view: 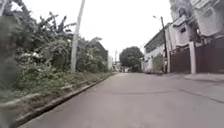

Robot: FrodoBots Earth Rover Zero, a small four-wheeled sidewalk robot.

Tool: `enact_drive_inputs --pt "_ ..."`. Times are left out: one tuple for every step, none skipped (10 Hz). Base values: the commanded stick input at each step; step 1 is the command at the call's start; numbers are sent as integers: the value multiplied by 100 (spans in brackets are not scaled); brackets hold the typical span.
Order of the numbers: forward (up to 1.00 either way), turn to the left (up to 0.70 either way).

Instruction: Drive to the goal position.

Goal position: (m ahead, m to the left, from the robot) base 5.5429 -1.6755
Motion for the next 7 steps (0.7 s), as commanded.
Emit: enact_drive_inputs --pt "70 0" --pt "70 0" --pt "70 0" --pt "70 -5" --pt "70 -10" --pt "70 -35" --pt "70 -35"
